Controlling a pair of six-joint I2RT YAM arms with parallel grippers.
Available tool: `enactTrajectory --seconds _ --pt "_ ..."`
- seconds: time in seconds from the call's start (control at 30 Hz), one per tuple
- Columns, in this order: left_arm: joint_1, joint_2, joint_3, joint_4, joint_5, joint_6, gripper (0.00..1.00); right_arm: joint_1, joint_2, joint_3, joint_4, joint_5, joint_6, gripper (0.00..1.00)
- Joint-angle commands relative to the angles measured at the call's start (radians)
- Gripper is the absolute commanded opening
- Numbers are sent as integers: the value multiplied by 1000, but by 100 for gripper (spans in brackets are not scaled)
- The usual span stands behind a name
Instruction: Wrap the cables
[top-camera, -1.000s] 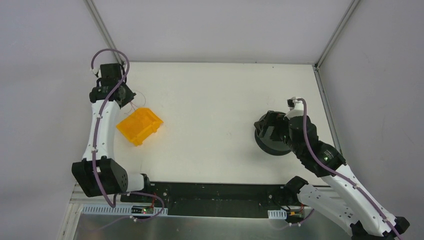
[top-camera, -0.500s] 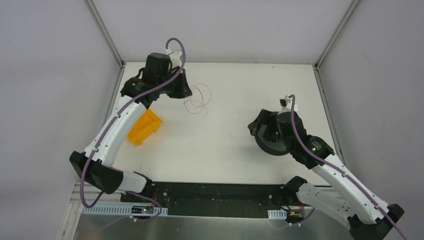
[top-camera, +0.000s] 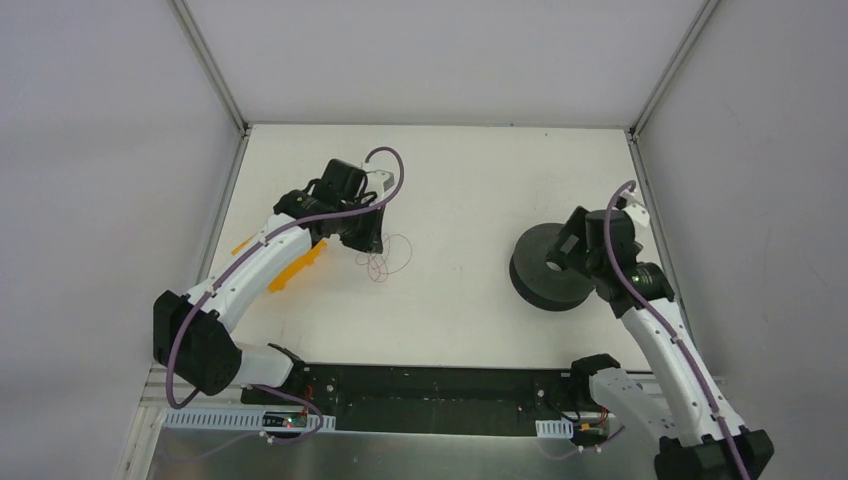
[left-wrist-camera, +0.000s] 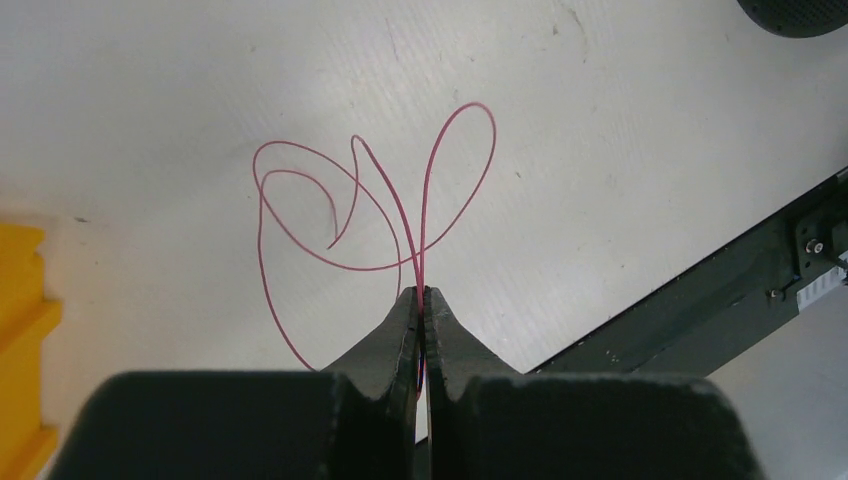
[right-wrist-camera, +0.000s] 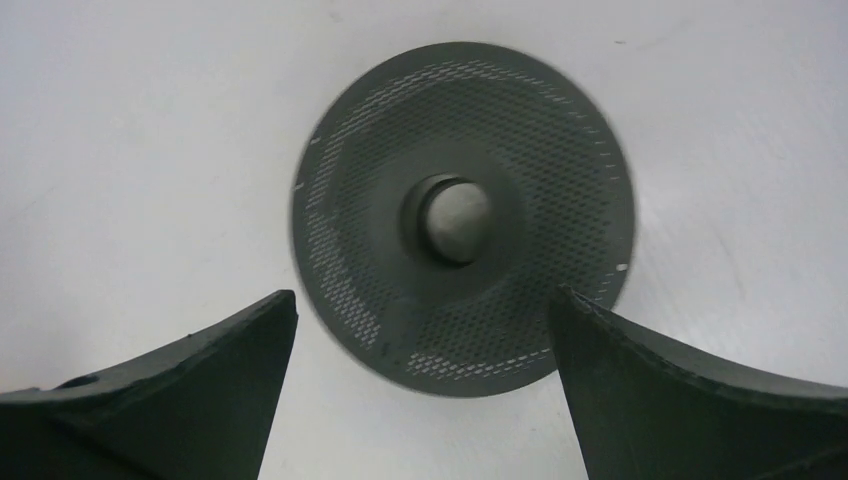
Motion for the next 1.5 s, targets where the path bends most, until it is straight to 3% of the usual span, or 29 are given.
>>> enactTrajectory --seconds 0.0,0.07,0.17,0.3,0.47,0.6,0.77,0.9,1.0,1.3,1.47 --pt "2 -116 -81 103 14 28 0 -306 91 54 -68 -237 -89 100" --pt "0 -131 -89 106 -16 11 0 -443 127 56 -69 -379 -112 99" --pt "-8 -147 -94 101 -83 4 0 -552 156 39 -57 -378 -127 99" --pt "-10 -173 -99 102 -104 -12 0 -620 194 -25 18 -328 -101 99" --pt "-25 -181 -103 102 -111 -5 0 -682 222 -123 157 -581 -77 99" --pt "-27 -203 -110 102 -143 -4 0 -698 229 -150 202 -669 -63 99" --pt "-36 -221 -114 102 -165 -1 0 -699 219 -192 283 -829 -51 90" --pt "-45 -230 -115 101 -182 -1 0 -697 215 -228 350 -945 -2 61" --pt "-51 -238 -117 101 -190 2 0 -687 178 -277 432 -996 79 50" --pt "-62 -244 -118 101 -217 8 0 -528 208 -288 504 -907 160 47" --pt "-70 -253 -121 102 -201 11 0 -456 175 -238 458 -862 159 55"
